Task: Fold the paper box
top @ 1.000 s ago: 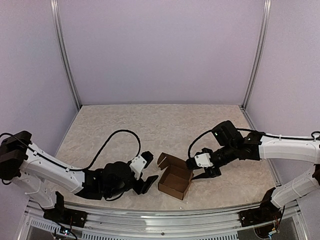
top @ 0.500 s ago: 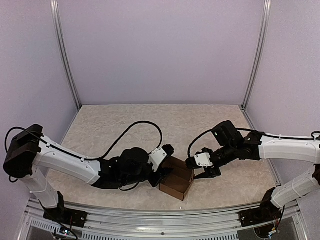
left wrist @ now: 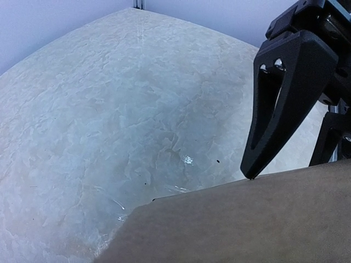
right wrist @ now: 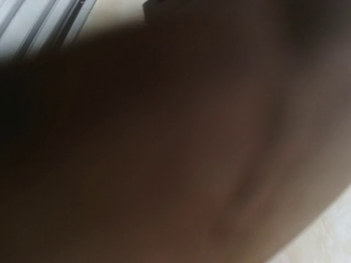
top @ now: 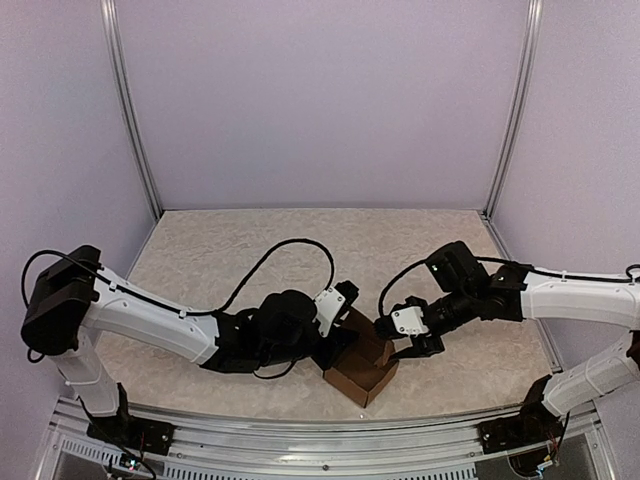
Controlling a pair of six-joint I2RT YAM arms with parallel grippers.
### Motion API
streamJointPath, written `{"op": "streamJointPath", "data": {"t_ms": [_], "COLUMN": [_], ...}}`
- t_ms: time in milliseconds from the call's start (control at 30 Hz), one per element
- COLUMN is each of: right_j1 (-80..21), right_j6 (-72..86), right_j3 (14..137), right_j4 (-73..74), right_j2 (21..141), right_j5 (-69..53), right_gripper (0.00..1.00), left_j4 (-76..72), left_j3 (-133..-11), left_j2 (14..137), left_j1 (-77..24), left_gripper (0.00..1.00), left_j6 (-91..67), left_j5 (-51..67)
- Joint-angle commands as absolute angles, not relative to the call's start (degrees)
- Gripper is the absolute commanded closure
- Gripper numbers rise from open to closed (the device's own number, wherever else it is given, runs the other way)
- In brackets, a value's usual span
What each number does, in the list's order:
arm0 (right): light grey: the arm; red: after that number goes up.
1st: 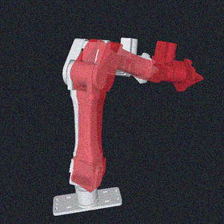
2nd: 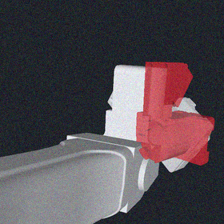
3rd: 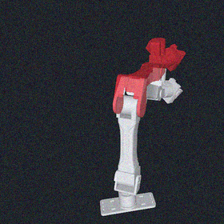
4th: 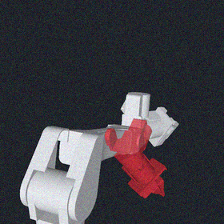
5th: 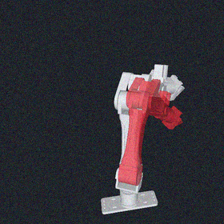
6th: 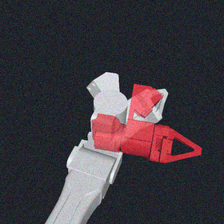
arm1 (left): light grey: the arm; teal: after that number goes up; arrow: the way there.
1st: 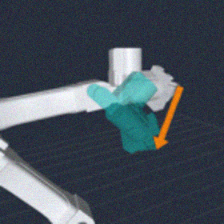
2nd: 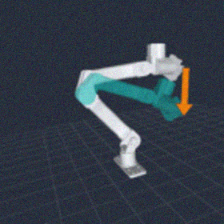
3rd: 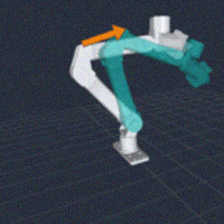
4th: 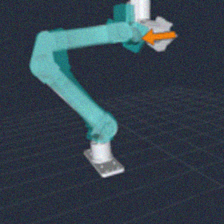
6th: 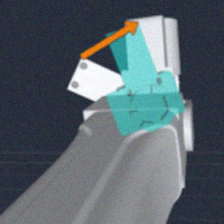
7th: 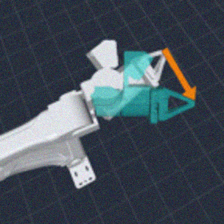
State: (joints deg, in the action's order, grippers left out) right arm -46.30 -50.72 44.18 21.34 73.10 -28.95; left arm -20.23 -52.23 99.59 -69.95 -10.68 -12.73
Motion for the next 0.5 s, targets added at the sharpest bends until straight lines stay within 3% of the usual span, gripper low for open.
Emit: {"op": "streamJointPath", "data": {"t_ms": [0,167,467], "right_j1": [-46.64,-46.71,-46.85], "right_j6": [-53.35,-53.35,-52.36], "right_j3": [43.94,44.06,44.03], "right_j4": [25.71,27.05,25.95], "right_j2": [71.96,72.07,71.63], "right_j5": [-29.8,-29.66,-28.0], "right_gripper": [0.45,0.45,0.45], "left_j4": [-14.76,-13.99,-6.19], "left_j3": [-48.93,-47.97,-56.61], "left_j2": [101.02,97.89,97.03], "left_j1": [-72.62,-72.75,-71.02], "left_gripper": [0.7,0.73,0.74], "left_j6": [-13.1,-13.76,-15.56], "left_j5": [-13.03,-14.59,-9.78]}}
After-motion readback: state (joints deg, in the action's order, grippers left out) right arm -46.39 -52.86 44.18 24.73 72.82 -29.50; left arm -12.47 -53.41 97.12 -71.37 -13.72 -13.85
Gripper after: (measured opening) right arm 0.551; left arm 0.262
